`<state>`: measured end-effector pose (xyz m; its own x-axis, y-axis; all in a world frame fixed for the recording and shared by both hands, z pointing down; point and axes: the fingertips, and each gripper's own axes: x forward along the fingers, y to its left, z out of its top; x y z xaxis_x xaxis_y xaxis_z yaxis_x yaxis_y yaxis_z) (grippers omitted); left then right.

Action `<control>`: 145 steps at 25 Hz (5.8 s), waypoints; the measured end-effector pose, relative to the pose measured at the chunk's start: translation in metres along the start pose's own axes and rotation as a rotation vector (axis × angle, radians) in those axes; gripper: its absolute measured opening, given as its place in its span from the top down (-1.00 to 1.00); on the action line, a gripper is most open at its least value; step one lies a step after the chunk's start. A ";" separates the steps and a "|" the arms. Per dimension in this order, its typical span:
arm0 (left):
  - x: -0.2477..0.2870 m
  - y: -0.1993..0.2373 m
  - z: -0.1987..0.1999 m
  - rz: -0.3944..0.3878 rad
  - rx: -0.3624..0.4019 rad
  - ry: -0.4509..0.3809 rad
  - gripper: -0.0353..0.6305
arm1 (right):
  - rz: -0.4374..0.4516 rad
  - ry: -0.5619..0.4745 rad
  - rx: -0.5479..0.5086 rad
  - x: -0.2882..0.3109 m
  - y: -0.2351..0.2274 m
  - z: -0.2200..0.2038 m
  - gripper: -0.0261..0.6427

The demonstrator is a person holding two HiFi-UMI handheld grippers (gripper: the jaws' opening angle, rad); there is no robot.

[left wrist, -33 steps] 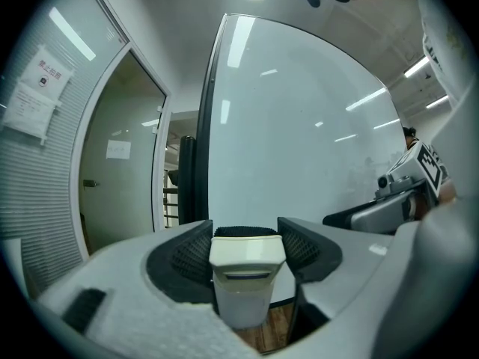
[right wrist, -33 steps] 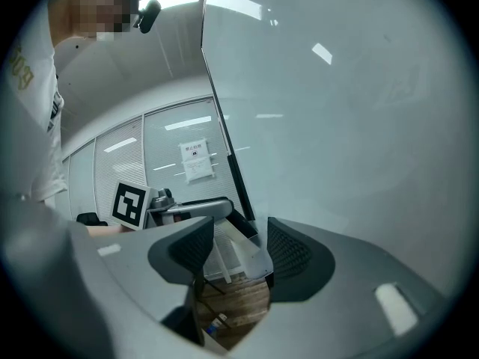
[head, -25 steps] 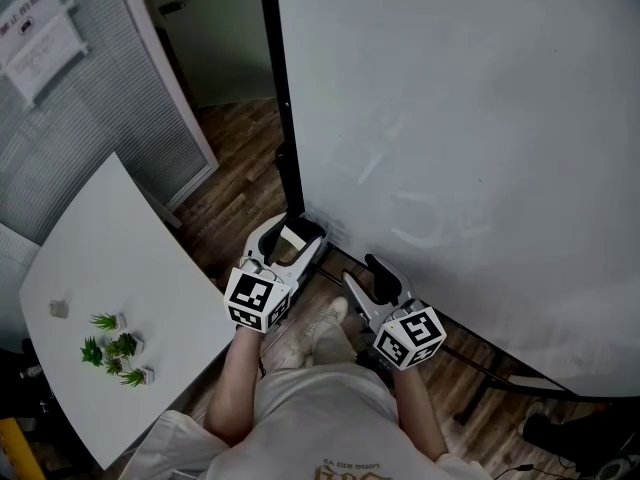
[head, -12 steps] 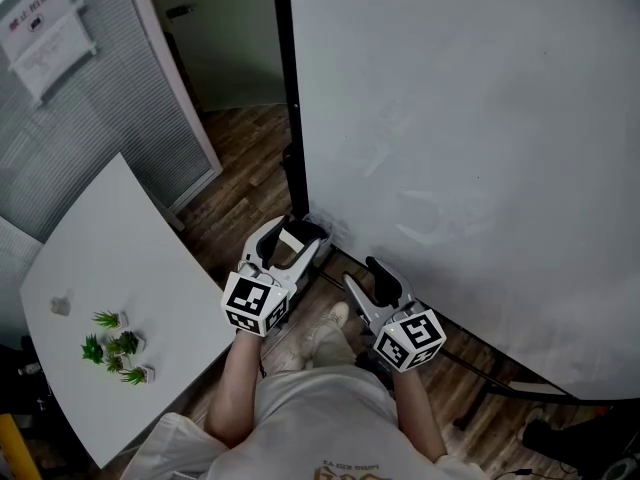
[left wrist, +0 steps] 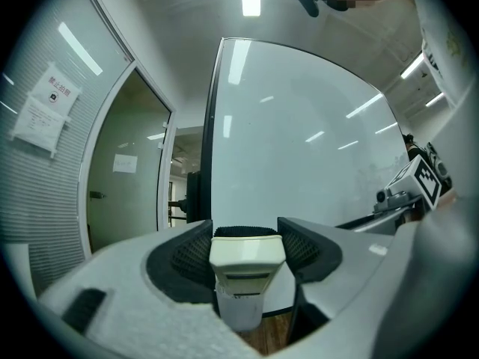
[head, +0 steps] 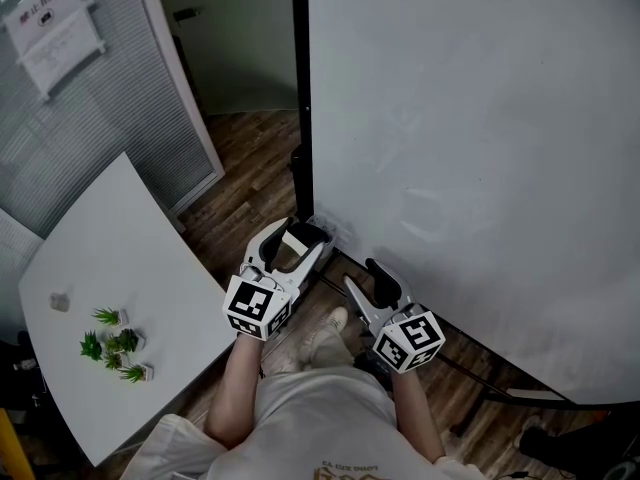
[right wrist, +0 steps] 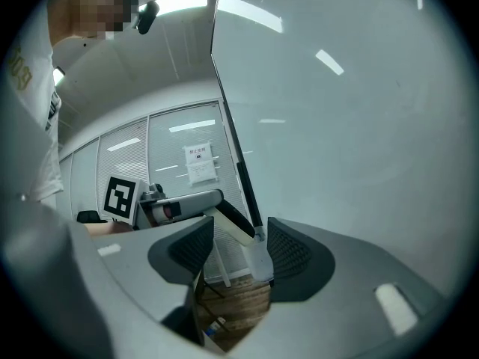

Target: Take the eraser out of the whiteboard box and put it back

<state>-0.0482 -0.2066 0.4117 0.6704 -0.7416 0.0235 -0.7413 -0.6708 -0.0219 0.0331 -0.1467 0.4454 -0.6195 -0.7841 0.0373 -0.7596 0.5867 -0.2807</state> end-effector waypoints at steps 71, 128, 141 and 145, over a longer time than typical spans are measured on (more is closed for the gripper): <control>0.009 0.006 -0.015 0.034 -0.013 0.043 0.09 | 0.011 0.039 0.002 -0.005 -0.012 -0.006 0.26; 0.053 0.008 -0.070 -0.040 0.010 0.199 0.08 | -0.011 0.100 0.039 0.018 -0.034 -0.023 0.26; 0.060 0.010 -0.081 -0.044 -0.015 0.218 0.08 | -0.013 0.116 0.041 0.023 -0.037 -0.026 0.26; 0.060 0.010 -0.082 -0.042 -0.017 0.229 0.07 | -0.015 0.119 0.042 0.023 -0.037 -0.026 0.26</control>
<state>-0.0176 -0.2575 0.4952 0.6775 -0.6915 0.2505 -0.7145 -0.6996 0.0012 0.0423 -0.1812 0.4814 -0.6294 -0.7616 0.1545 -0.7613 0.5644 -0.3190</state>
